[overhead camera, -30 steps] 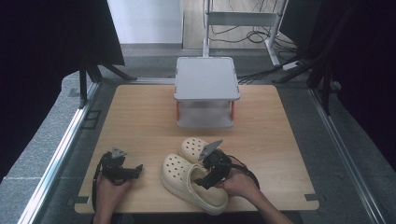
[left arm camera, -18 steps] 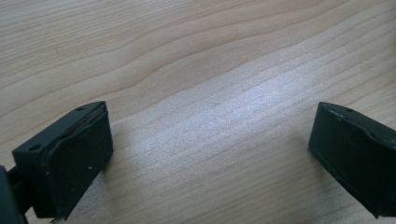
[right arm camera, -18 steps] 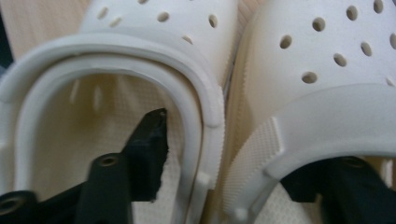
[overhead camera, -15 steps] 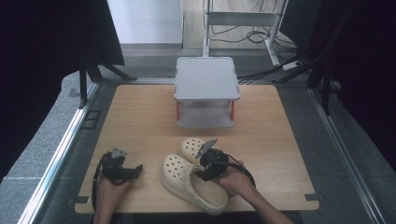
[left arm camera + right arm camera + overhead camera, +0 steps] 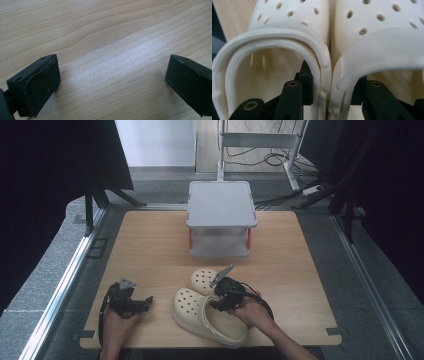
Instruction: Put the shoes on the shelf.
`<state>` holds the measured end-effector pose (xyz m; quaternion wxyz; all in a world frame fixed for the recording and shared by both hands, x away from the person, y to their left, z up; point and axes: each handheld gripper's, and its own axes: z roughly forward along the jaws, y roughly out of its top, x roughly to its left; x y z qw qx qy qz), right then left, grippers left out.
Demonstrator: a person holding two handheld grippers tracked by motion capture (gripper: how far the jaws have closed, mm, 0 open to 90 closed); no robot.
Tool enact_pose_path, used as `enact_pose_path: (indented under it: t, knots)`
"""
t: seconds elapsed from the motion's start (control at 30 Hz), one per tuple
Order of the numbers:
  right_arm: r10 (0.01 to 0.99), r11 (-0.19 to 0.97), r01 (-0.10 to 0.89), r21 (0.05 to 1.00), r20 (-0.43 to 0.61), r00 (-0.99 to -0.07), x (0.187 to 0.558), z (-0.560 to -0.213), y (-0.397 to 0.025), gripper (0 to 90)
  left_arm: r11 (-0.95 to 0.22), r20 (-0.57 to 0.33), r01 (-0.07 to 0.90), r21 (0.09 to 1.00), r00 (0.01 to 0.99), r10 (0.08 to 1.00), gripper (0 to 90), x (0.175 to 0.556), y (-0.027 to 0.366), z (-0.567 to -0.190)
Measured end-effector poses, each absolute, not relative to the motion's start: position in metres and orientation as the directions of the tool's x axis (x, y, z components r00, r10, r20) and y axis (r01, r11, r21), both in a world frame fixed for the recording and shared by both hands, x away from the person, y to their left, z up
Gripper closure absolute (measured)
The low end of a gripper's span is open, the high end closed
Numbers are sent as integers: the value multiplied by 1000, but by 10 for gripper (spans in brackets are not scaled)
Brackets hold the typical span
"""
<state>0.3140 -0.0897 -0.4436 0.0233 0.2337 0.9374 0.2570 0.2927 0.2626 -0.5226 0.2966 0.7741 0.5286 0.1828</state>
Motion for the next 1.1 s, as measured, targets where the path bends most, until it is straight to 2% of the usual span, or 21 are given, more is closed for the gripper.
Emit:
enact_pose_path:
  t: [0.2,1.1]
  knots:
    - [443,746,434,505,111,-890,313,-431,-93,645,-265,-29,710,653,373,927,0,293,262,-523]
    - [513,691,486,535,112,-851,330,-364,-123,647,-267,-30,709,653,377,926,0,293,262,-523]
